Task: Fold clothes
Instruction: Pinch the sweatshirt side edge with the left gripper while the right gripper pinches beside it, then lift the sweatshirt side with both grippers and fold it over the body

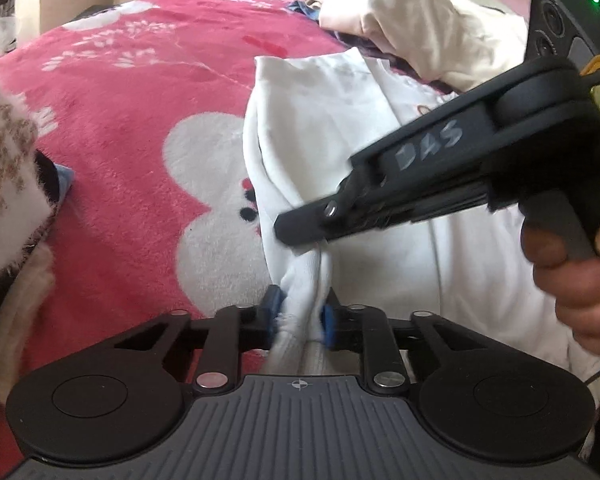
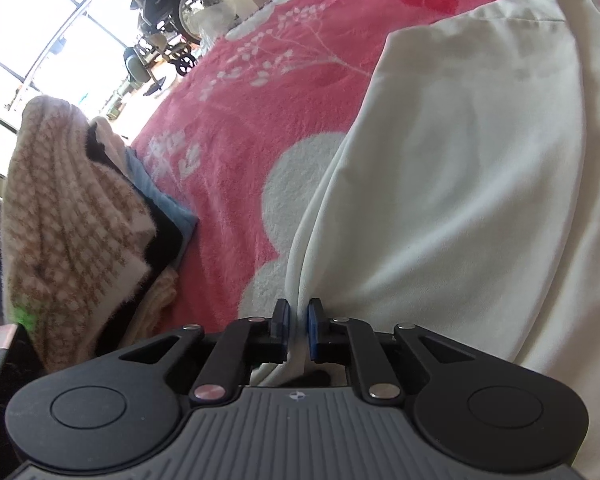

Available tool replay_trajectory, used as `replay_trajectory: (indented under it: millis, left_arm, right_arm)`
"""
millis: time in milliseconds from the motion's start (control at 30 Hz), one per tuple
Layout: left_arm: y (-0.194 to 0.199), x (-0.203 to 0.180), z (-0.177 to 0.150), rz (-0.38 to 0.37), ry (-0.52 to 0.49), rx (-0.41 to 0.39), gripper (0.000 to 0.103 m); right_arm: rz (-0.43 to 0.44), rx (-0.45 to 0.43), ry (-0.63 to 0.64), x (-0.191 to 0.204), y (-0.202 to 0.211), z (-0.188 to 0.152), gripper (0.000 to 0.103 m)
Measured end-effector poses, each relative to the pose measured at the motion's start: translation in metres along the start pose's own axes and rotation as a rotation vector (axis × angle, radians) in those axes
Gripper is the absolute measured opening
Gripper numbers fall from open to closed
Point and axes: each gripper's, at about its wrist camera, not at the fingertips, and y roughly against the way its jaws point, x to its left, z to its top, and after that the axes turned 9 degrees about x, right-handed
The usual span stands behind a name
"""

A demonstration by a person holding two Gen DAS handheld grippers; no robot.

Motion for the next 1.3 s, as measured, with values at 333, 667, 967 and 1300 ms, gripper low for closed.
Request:
replay_trajectory:
  millis: [333, 667, 967, 1300]
  left_arm:
    - [0.032, -0.027, -0.012, -0.009, -0.147, -0.167, 0.015]
    - [0.032, -0.042, -0.012, -0.029, -0.261, -0.195, 0.014]
    - [0.031, -0.042, -0.01, -0.057, -0.267, -0.204, 0.014]
    - [0.03, -0.047, 0.007, -0.114, -0.285, -0.235, 0.014]
  right_arm:
    - [-0.148, -0.097, -0.019, -0.011, 0.01, 0.097, 0.048]
    - [-0.383, 0.049, 0.128, -0.001, -0.042, 0.156, 0.051]
    - [-0.479, 0.072, 0.221, 0.0, -0.053, 0.152, 0.029]
    - [-0.447, -0.047, 0.131, -0.032, 0.006, 0.144, 0.008]
